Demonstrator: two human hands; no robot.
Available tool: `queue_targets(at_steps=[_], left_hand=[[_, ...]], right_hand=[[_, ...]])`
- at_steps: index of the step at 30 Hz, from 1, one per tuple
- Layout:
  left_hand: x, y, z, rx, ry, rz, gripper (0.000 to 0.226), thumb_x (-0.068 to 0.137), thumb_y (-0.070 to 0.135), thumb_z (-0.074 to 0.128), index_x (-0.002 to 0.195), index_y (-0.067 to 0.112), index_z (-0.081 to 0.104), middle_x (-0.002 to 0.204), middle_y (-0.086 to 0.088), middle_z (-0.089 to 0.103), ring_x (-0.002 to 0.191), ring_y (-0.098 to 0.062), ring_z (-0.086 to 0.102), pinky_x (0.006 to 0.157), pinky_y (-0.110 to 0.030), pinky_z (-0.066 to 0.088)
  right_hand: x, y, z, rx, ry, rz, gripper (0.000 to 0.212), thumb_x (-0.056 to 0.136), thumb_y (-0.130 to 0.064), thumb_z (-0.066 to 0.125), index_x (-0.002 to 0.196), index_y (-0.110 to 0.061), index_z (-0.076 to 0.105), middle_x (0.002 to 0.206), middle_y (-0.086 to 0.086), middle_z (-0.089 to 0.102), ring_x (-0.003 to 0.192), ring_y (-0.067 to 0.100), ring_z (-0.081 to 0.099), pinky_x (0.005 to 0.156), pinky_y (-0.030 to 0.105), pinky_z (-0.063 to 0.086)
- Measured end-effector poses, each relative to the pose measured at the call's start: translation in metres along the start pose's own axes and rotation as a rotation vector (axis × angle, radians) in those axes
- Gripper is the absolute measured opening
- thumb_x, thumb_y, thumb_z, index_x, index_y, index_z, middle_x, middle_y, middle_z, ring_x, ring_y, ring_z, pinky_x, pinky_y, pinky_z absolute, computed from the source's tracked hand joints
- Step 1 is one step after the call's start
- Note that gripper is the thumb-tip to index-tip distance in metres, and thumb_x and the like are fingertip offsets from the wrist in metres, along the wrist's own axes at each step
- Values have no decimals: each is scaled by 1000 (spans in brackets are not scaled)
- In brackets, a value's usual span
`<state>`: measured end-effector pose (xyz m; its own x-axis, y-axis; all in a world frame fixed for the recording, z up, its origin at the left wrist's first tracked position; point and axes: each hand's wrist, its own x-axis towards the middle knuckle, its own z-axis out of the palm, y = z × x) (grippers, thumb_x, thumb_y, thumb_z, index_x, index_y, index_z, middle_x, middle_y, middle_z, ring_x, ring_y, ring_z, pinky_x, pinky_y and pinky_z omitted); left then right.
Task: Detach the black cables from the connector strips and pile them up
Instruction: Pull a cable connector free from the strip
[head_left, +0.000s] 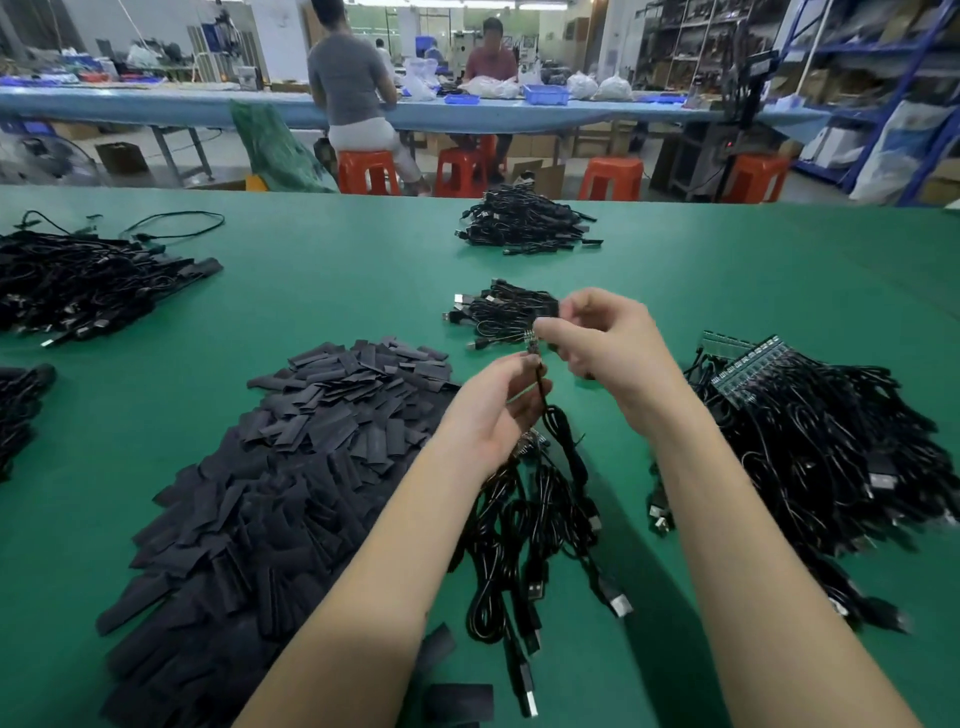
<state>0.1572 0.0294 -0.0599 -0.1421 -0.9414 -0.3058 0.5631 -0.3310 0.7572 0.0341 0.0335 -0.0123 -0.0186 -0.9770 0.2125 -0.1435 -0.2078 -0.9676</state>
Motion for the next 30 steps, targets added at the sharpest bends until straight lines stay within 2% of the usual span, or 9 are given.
queue_targets(at_steps=[3,6,9,11,15,18,23,30], left_hand=[[-3,3,-5,70,-26,26,5,98,9,61,100,12,63,81,-1,68,59,-9,65,52,-17,49],[-2,6,-6,186,-76,58,7,96,9,64,103,11,66,77,1,71,62,-8,66,56,-17,50],[-4,11,-8,301,-107,100,11,94,8,67,104,9,68,80,0,73,65,-9,65,60,-18,50],[-5,13,-9,367,-109,123,13,92,9,69,104,9,70,82,-1,74,66,-10,66,61,-18,50],[-5,16,-10,484,-137,142,11,90,9,70,101,12,73,83,1,74,66,-8,66,60,-16,51],[-6,18,-13,507,-173,130,11,91,9,70,101,11,73,82,1,75,65,-7,66,59,-16,51],[-6,19,-16,517,-198,113,13,91,10,70,103,11,73,84,0,76,66,-7,66,63,-16,52],[-6,19,-17,518,-212,109,14,90,10,70,103,10,74,84,0,75,67,-8,66,61,-17,52]], right_hand=[[-8,21,-19,287,-22,178,24,84,-8,79,74,-17,59,64,-2,56,56,9,54,53,17,44],[-10,33,-26,450,-6,275,22,78,-12,82,80,-15,61,63,-3,59,59,10,56,56,16,49],[-12,38,-30,515,-7,303,27,67,-17,85,85,-13,65,74,2,64,60,10,58,57,16,53],[-14,40,-34,524,6,306,31,66,-15,84,90,-12,65,79,5,67,61,11,60,59,17,54],[-15,39,-34,669,20,247,37,71,-13,82,107,-11,72,96,5,74,78,12,69,71,18,57],[-15,36,-29,712,38,188,36,67,-17,81,102,-12,74,96,3,74,83,11,70,75,19,57],[-15,38,-24,748,76,139,31,68,-11,79,98,-10,74,91,5,77,80,11,72,75,18,56],[-15,40,-22,789,128,78,25,69,-6,79,93,-8,75,89,7,78,83,14,74,78,21,57]])
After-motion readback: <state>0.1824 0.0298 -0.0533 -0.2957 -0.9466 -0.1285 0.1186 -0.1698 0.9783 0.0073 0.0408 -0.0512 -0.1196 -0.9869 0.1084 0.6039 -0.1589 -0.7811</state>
